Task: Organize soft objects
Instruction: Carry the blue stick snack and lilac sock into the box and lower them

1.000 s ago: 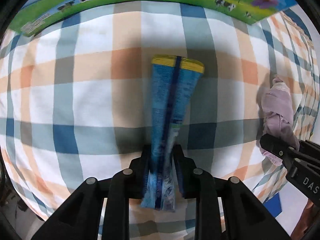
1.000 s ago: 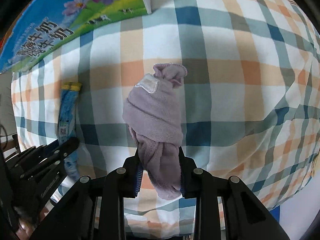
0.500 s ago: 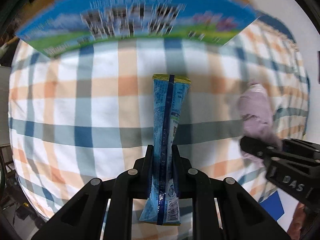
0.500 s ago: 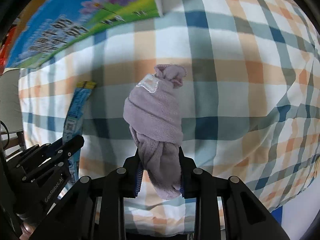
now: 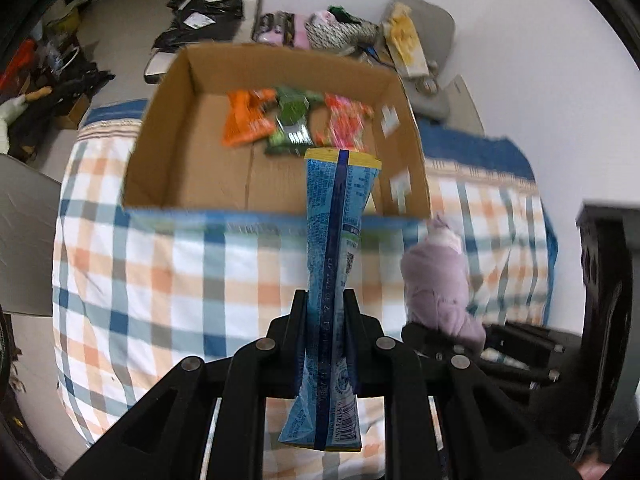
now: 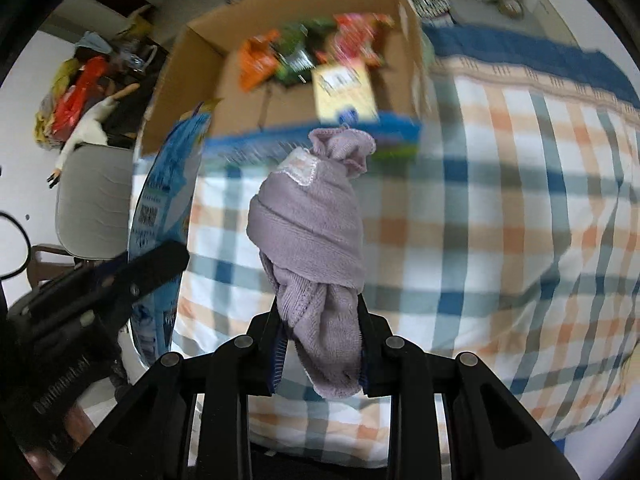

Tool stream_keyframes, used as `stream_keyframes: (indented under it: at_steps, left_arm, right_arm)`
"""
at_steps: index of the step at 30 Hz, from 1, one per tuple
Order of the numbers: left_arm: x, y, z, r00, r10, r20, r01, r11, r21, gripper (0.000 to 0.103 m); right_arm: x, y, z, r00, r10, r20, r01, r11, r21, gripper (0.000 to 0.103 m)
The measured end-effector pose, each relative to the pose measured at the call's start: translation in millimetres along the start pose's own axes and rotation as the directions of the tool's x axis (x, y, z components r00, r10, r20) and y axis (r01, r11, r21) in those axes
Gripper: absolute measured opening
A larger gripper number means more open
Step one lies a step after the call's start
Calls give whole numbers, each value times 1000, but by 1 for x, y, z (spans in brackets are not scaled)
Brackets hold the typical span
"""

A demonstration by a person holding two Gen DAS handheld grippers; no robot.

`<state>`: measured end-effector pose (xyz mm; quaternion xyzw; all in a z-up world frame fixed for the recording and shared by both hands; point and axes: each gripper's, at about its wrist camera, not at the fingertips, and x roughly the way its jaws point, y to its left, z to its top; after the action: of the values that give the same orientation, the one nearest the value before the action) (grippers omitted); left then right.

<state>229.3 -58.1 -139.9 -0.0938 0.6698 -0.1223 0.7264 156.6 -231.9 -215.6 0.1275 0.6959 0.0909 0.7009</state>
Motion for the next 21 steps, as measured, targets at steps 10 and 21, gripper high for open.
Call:
stream_keyframes:
  at_steps: [10, 21]
  left_arm:
    - [30, 58, 104, 998, 60, -12, -61, 992, -109, 14]
    - [107, 108, 154, 975, 186, -118, -195, 979, -65, 14]
  right_arm:
    - [-7, 51, 97, 997, -55, 55, 58, 997, -49, 30]
    - [58, 63, 183, 997, -70, -20, 69, 998, -3, 30]
